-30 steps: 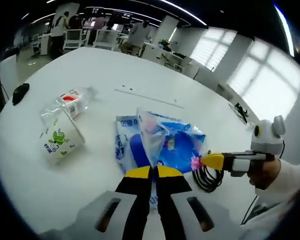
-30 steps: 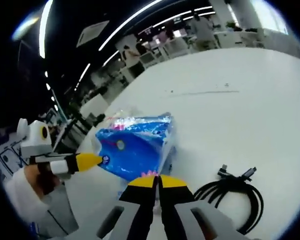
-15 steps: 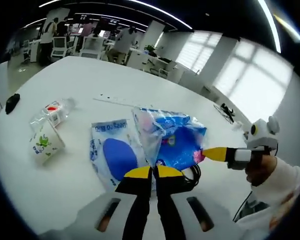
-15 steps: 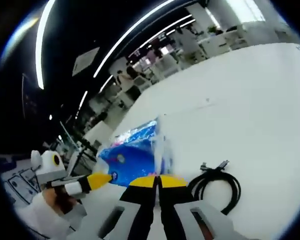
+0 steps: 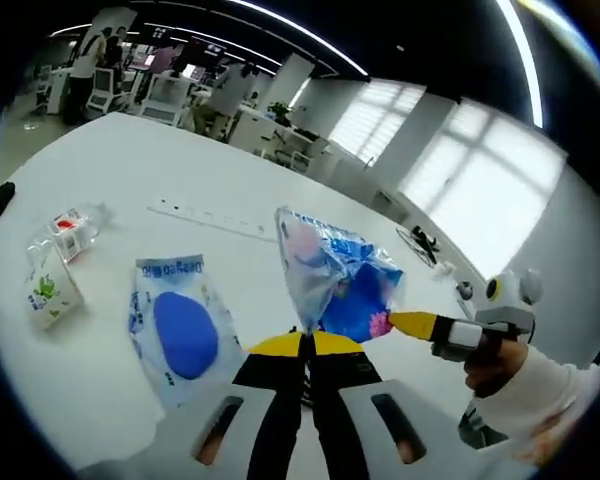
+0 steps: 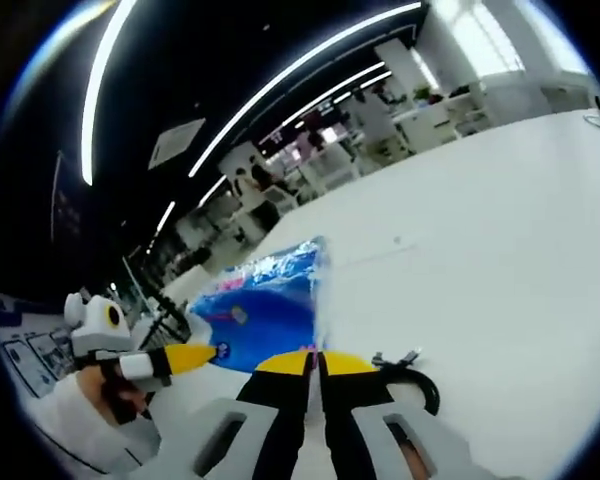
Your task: Arrange the tabletop items into an orderly group along one side of the table until the central work area is clear of visible clutter.
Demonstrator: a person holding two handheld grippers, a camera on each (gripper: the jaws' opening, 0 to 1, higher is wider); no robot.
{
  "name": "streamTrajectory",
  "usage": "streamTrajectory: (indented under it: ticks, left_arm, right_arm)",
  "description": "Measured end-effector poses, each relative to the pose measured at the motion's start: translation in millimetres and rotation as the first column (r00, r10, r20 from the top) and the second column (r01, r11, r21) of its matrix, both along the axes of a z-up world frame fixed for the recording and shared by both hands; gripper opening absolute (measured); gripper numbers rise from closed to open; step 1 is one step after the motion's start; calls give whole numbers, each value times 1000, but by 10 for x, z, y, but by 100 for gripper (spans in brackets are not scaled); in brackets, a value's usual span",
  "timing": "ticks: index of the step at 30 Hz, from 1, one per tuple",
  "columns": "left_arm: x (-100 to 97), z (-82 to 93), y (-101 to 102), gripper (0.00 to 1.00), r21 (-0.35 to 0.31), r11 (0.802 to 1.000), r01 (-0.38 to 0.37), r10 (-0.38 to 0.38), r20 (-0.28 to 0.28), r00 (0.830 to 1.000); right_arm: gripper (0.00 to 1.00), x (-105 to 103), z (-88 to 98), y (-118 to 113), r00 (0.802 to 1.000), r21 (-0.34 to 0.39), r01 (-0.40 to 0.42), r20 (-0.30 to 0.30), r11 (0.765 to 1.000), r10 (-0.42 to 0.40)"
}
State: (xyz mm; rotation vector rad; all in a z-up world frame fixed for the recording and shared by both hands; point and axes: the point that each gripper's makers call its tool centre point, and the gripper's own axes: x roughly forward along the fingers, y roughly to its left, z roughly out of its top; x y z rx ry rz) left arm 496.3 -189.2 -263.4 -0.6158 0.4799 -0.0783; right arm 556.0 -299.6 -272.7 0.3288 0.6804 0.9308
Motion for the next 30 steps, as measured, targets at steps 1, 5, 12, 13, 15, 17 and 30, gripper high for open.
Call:
streamTrajectory:
  ticks: [1, 5, 12, 13, 15, 17, 30]
  left_arm:
    - [7, 4, -6, 0, -9, 1000, -1, 1, 2, 1000]
    - [54, 37, -93, 0, 2, 1000, 25, -25, 5, 1000]
    - [139, -7, -153, 0, 34, 998, 51, -51, -7, 999]
    - [157, -19, -155, 0, 59, 996, 60, -59, -11, 998]
    - [203, -38, -170, 0, 68, 995, 69, -68, -18, 997]
    - [257, -42, -179, 0, 65, 995, 79, -78, -19, 997]
    - [810, -262, -191, 0, 134, 977, 163, -146, -128, 981]
  right_arm:
    - [4, 1, -1, 3, 1000, -2, -3, 6, 1000, 3]
    - [1, 40, 24, -1, 1000, -2, 13, 16, 1000, -13]
    - [0, 125, 11, -34, 997, 14, 50, -56, 999, -49]
    - [0, 141, 10, -40, 996, 19, 55, -65, 998, -54]
    - [0, 169, 10, -53, 996, 17, 59, -74, 998, -58]
    - [0, 240, -13, -64, 995, 2, 60, -77, 998, -60]
    - [0, 693, -210, -120, 995, -79, 103, -11, 992, -104]
